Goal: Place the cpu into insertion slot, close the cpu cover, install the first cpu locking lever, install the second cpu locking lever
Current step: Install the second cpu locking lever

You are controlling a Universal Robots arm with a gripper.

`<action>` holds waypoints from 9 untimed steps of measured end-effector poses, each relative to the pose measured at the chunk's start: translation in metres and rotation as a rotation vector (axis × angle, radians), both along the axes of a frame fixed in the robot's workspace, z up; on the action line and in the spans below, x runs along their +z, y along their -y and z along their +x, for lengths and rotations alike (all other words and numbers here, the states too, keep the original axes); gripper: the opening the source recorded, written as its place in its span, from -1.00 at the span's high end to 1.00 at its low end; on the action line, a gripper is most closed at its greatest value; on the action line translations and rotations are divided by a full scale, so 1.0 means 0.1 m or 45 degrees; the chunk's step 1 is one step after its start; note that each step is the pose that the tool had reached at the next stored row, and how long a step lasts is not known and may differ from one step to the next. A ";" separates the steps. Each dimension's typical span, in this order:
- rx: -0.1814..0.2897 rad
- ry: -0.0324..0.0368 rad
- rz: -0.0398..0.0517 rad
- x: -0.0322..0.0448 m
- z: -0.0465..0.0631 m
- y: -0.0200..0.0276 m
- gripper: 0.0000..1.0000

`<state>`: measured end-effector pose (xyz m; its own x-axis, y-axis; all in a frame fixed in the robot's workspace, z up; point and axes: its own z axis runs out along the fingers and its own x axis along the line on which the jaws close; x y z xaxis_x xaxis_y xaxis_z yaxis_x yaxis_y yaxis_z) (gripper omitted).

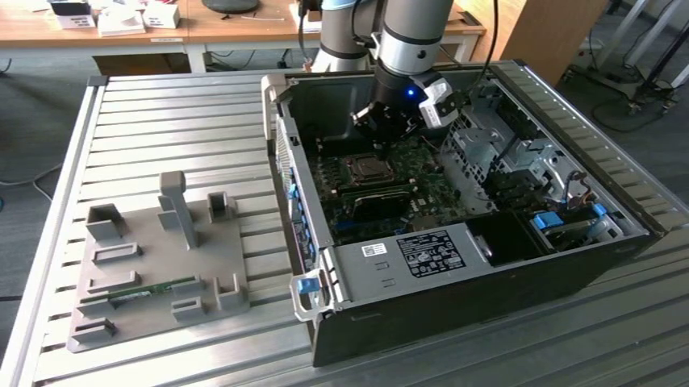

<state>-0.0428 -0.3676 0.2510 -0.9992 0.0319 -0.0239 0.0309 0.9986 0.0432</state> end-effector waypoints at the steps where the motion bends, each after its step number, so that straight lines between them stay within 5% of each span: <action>1: 0.000 -0.0014 0.000 0.000 0.00 0.000 0.79; 3: 0.000 -0.0036 0.000 -0.001 0.00 0.000 0.79; 6: 0.000 -0.0266 0.000 -0.004 0.00 0.000 0.79; 9: 0.000 -0.0286 0.000 -0.003 0.00 0.000 0.79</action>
